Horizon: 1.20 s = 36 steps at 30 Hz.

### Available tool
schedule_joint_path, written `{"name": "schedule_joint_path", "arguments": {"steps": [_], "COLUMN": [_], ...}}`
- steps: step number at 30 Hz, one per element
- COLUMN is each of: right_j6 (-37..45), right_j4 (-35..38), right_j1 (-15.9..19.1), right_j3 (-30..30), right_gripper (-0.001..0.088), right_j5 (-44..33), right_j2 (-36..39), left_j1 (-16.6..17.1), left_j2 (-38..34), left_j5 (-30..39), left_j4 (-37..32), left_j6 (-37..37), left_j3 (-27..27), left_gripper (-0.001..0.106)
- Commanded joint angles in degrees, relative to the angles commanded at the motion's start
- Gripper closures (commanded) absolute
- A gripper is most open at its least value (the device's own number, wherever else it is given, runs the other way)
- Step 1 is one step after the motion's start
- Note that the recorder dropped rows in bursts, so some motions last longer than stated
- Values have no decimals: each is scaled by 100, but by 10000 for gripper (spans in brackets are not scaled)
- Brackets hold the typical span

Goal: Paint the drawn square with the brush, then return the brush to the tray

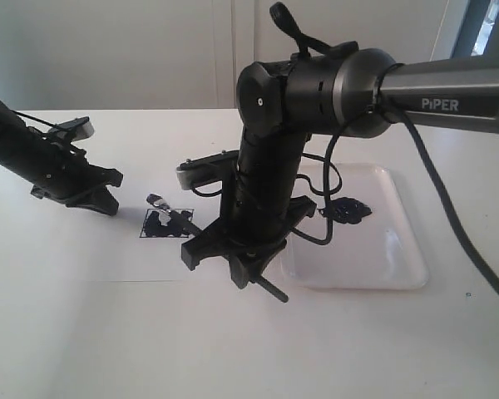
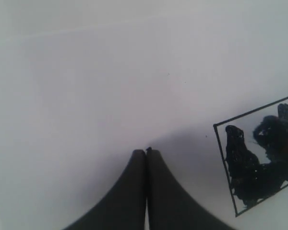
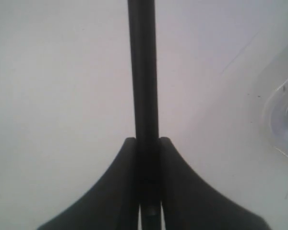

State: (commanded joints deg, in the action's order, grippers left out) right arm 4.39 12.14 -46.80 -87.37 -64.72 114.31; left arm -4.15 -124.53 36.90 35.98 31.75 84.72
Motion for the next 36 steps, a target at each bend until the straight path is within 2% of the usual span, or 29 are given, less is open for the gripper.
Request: {"name": "schedule_joint_path", "arguments": {"steps": [14,19,36], "right_j6": [-204,-295,-495], "right_j4": [-15,-63,-290], "right_j1": [0,0,0], "right_j3": [0,0,0], "right_gripper": [868,868,868], "right_j5": [-188,-251,-462], "right_j2": [257,257,109], "left_j1": [0,37,167], "left_j2": [0,0,-311], "left_j5": [0,-233,-44], "left_j4": [12,-264,-326], "left_j6": [53,-347,-401], "left_j3": [0,0,0], "left_gripper": [1053,1053,1053]}}
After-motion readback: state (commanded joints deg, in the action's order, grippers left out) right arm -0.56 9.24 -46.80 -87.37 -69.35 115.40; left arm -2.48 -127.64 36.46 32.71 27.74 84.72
